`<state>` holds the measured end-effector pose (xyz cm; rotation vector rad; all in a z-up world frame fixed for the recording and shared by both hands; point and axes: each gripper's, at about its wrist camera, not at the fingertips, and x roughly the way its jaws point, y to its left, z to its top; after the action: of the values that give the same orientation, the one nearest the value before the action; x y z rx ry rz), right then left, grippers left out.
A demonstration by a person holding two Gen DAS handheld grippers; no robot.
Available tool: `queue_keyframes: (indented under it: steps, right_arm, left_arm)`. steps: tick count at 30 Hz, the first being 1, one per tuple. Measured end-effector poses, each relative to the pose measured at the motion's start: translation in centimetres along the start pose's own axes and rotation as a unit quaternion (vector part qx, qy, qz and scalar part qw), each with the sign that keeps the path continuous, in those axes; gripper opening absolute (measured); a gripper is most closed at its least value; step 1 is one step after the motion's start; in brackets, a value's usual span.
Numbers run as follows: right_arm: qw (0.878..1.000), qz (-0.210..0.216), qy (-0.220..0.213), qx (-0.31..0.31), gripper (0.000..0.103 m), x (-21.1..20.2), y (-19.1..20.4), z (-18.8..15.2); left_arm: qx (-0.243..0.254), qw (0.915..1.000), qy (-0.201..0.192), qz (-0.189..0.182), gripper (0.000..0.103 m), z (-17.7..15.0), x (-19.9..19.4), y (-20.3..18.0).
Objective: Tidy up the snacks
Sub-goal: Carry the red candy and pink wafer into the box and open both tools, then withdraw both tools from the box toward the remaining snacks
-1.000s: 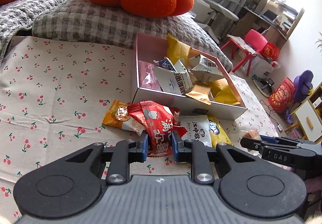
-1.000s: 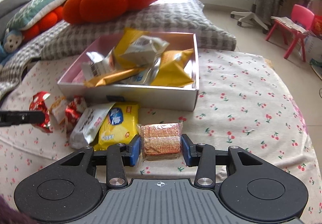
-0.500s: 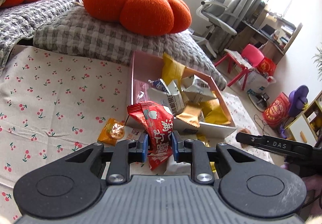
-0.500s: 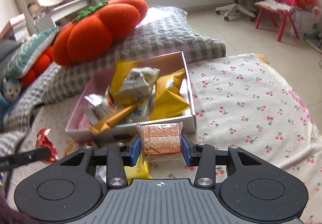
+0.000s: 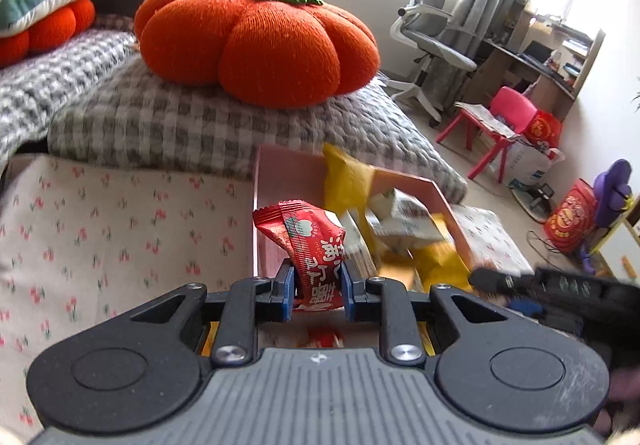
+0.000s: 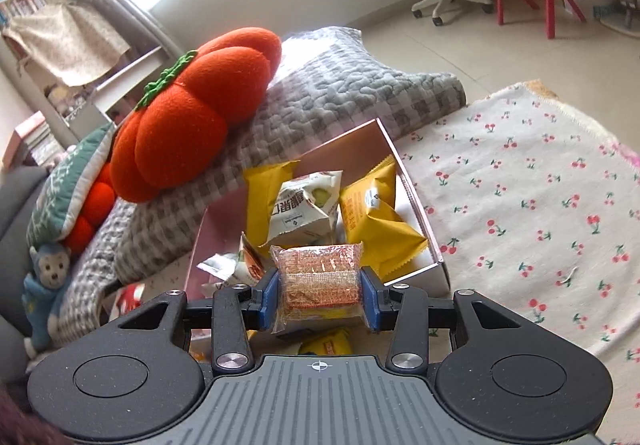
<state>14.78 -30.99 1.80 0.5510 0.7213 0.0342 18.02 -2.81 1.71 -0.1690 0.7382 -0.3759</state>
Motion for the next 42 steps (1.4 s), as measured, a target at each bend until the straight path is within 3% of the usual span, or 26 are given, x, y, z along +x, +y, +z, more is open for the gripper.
queue_keyframes:
  steps: [13, 25, 27, 29, 31, 35, 42]
  right_arm:
    - [0.999, -0.007, -0.004, 0.031, 0.041, 1.9, -1.0, 0.1]
    - [1.0, -0.017, -0.006, 0.001, 0.044, 3.0, 0.3, -0.2]
    - [1.0, -0.018, -0.006, -0.002, 0.05, 2.9, 0.4, -0.2]
    - [1.0, -0.019, -0.01, -0.002, 0.065, 2.6, 0.6, -0.1]
    - [1.0, -0.017, -0.016, -0.007, 0.072, 2.3, 0.8, 0.0]
    - [1.0, -0.019, -0.017, -0.015, 0.08, 2.1, 1.2, 0.1]
    - [0.998, -0.027, -0.006, -0.057, 0.083, 1.4, 2.3, -0.3]
  left_arm:
    - [0.01, 0.9992, -0.006, 0.037, 0.021, 2.4, 5.5, 0.2]
    - [0.034, 0.9991, 0.012, 0.023, 0.022, 2.8, 7.9, 0.1]
    - [0.032, 0.9994, 0.014, 0.006, 0.028, 2.8, 7.7, 0.2]
    - [0.032, 0.9994, 0.0, 0.009, 0.055, 2.7, 7.1, 0.2]
    - [0.037, 0.9993, -0.01, 0.007, 0.065, 2.5, 6.5, 0.2]
    - [0.032, 0.9995, -0.004, 0.003, 0.073, 2.5, 5.9, 0.4]
    - [0.043, 0.999, -0.001, 0.01, 0.084, 1.4, 3.5, 0.7]
